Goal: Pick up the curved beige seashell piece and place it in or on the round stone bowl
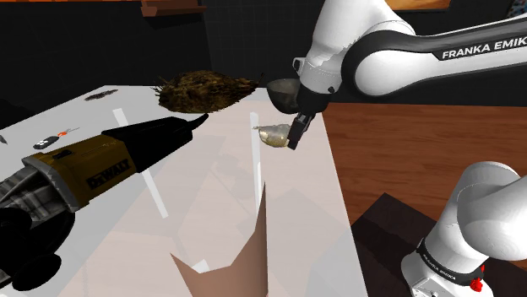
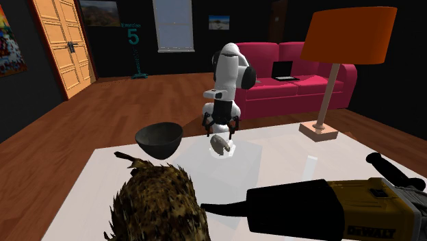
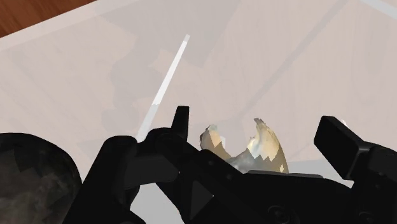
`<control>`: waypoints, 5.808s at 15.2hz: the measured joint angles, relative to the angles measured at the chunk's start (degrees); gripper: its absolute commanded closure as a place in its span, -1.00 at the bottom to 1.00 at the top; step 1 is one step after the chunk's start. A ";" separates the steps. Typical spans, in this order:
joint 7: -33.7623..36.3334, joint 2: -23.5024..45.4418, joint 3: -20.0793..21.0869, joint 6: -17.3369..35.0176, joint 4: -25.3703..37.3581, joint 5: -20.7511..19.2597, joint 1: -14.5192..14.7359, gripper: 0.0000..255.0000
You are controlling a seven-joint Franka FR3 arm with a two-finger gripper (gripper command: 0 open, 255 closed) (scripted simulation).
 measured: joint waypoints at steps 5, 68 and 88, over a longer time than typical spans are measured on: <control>0.00 0.00 0.00 0.00 0.00 0.00 0.00 1.00; -25.73 18.83 -9.16 -24.39 36.78 4.04 5.45 1.00; -39.71 30.37 -18.36 -34.71 56.93 4.93 -0.70 1.00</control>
